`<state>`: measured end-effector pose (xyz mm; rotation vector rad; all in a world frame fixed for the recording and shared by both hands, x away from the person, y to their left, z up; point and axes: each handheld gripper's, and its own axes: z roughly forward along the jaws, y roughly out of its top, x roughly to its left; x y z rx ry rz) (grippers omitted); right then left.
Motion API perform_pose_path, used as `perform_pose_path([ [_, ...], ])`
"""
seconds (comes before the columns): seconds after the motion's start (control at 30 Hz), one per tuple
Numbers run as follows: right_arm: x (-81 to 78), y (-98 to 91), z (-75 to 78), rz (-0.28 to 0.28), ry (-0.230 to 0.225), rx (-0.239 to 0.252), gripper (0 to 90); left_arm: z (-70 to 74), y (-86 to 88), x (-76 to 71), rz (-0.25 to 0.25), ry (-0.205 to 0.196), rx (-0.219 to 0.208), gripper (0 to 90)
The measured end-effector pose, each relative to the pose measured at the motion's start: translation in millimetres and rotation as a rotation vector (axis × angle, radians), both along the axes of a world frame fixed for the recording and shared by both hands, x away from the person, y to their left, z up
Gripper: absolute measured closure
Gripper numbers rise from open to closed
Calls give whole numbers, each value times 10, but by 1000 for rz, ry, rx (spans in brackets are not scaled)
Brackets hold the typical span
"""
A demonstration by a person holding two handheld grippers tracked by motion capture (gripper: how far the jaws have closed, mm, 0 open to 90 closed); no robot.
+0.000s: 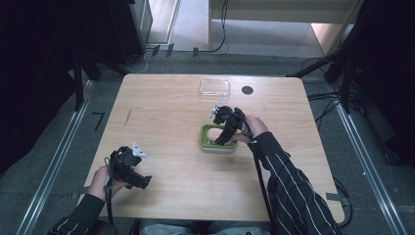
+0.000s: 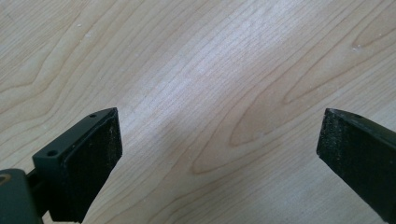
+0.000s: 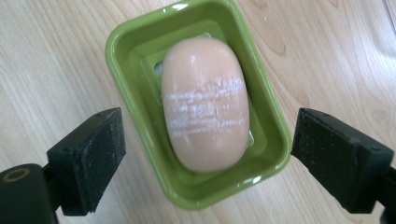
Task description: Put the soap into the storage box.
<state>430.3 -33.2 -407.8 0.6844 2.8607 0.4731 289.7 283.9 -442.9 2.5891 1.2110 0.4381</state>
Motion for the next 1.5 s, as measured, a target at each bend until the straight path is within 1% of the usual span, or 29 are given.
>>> perform_pose_path([
  [0.1, -31, -35, 14, -9, 0, 2, 84, 0, -4, 2, -2, 0, 0, 5],
  [0.23, -119, -136, 51, -29, 3, 10, 61, 1, -19, 9, -7, 2, 0, 5],
  [0.3, -140, -154, 58, -31, 3, 12, 60, 0, -24, 13, -10, 1, -2, 6],
  [0.37, -183, -186, 71, -46, 5, 15, 56, 2, -28, 13, -10, 2, -3, 6],
  [0.4, -216, -217, 72, -45, 5, 16, 51, 3, -33, 15, -11, 3, -2, 6],
  [0.43, -216, -217, 72, -45, 5, 16, 51, 3, -33, 15, -11, 3, -2, 6],
  [0.53, -285, -270, 86, -61, 5, 8, 43, 3, -36, 17, -14, 1, -1, 6],
  [0.63, -310, -302, 95, -54, -2, 15, 42, 3, -35, 21, -15, 3, -1, 6],
  [0.67, -354, -326, 107, -67, -1, 20, 41, 1, -37, 24, -17, 5, -2, 6],
  [0.73, -370, -340, 110, -66, -1, 25, 41, 0, -39, 23, -17, 6, -1, 6],
  [0.8, -427, -373, 117, -78, 1, 22, 40, 2, -42, 24, -17, 4, -2, 5],
  [0.87, -465, -390, 118, -89, -4, 24, 39, 0, -45, 25, -17, 5, -1, 6],
  [0.93, -477, -400, 116, -81, -7, 25, 39, -1, -50, 22, -14, 1, -2, 6],
  [0.97, -516, -414, 119, -92, -7, 27, 39, 1, -50, 22, -15, 2, -3, 6],
  [1.0, -528, -421, 116, -85, -6, 28, 39, 1, -51, 23, -15, 5, -3, 5],
  [1.07, -559, -440, 113, -87, -12, 23, 39, 0, -51, 24, -15, 5, -4, 6],
  [1.1, -585, -443, 110, -101, -4, 21, 40, -1, -52, 24, -14, 3, -3, 6],
  [1.17, -619, -460, 90, -99, -11, 17, 39, -1, -53, 26, -16, 4, -4, 6],
  [1.23, -653, -479, 70, -94, -5, 11, 39, 0, -54, 28, -19, 7, -5, 6],
  [1.27, -676, -484, 61, -106, -4, 8, 39, -1, -55, 29, -18, 5, -7, 5],
  [1.33, -707, -503, 43, -103, 0, 6, 39, -3, -57, 31, -20, 5, -7, 6],
  [1.37, -720, -515, 35, -100, -8, -1, 39, -3, -58, 33, -24, 4, -5, 6],
  [1.4, -737, -524, 30, -110, -6, -1, 39, -2, -60, 34, -25, 4, -5, 5],
  [1.5, -756, -554, 14, -113, -8, -2, 40, 0, -65, 36, -25, 4, -2, 6],
])
